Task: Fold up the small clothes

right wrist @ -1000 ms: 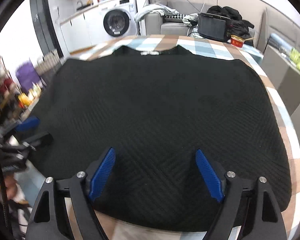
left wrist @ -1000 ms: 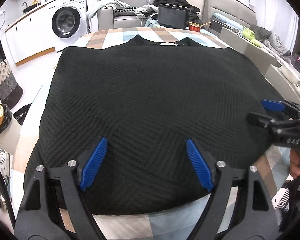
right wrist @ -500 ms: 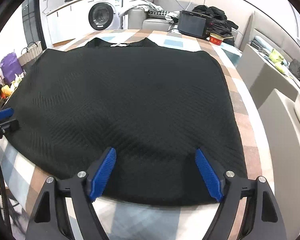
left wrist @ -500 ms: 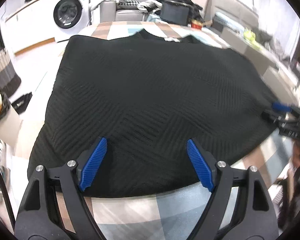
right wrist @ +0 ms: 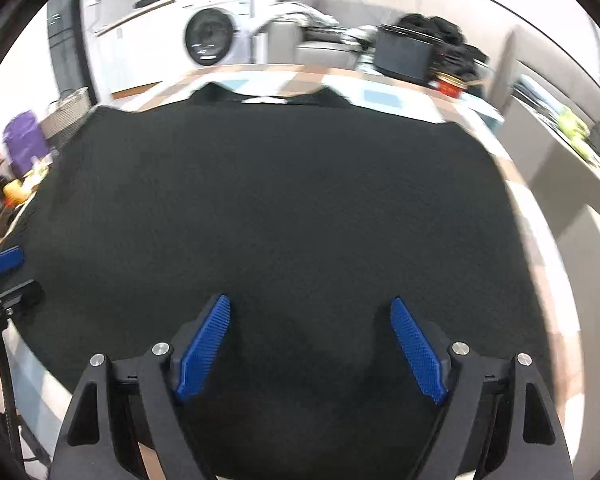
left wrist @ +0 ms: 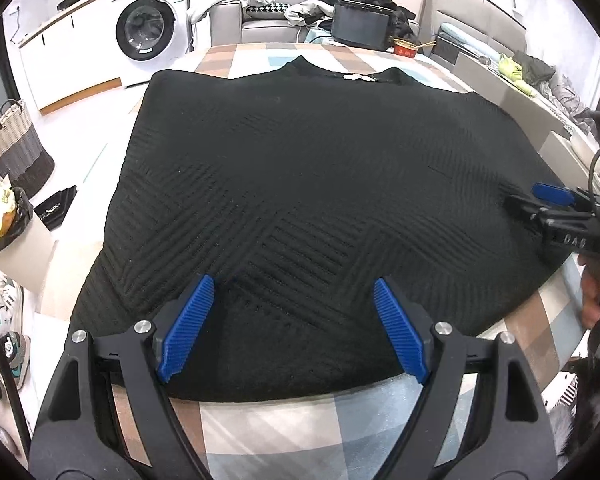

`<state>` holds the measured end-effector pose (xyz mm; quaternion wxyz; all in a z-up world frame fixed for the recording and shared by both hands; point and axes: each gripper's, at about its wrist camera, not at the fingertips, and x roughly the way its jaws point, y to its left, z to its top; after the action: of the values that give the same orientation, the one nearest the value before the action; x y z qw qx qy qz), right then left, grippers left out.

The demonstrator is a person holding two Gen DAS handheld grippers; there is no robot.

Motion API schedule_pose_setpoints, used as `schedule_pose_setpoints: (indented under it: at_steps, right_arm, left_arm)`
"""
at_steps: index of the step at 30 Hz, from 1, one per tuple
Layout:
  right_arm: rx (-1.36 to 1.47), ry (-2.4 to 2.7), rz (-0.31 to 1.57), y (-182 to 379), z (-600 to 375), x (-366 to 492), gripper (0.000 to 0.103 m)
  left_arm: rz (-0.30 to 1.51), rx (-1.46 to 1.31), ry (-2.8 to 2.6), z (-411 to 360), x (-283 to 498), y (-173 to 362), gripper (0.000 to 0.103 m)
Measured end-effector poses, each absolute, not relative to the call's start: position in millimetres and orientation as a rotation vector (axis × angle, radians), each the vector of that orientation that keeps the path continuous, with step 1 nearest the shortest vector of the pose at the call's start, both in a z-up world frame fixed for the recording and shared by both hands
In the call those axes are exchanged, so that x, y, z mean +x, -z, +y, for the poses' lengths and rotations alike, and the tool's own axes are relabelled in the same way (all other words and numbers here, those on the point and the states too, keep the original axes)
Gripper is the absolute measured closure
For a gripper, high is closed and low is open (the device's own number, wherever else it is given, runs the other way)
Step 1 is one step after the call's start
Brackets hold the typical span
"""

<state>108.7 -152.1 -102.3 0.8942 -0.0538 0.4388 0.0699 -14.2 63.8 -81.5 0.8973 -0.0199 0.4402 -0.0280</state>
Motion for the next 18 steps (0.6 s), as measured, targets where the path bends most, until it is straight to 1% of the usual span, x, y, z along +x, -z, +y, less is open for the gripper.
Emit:
schedule_pose_setpoints:
  at_steps: [3,8,11,14,16,18]
  right_arm:
    - [-0.049,-0.151,0.926,103.3,-176.4,102.8,0.017]
    - [-0.062,-0.186,0.921,93.9,-170.8,97.9,0.017]
    - [-0.057,-0.220,0.910,86.8,-157.3,107.5,0.017]
    - [-0.097,-0.232,0.934,92.9,-142.1,128.9,0.017]
    - [-0.165,-0.225,0.961,100.7,-136.9,140.3,0.017]
    - [-0.163,-0.241,0.959,102.0,-146.0,143.2,0.017]
  left_arm:
    - [0.906,-0.072,0.066,66.6,-13.4,77.7,0.023]
    - [0.871,-0.147,0.079,65.1,-3.4,64.5,0.023]
    - [0.870,-0.093,0.075,48.3,17.1,63.3,0.023]
    - [0.921,-0.029,0.029,38.0,37.5,77.1,0.022]
    - [0.908,-0.034,0.041,40.4,37.7,79.8,0.022]
    - [0.906,-0.043,0.057,47.2,34.8,80.5,0.022]
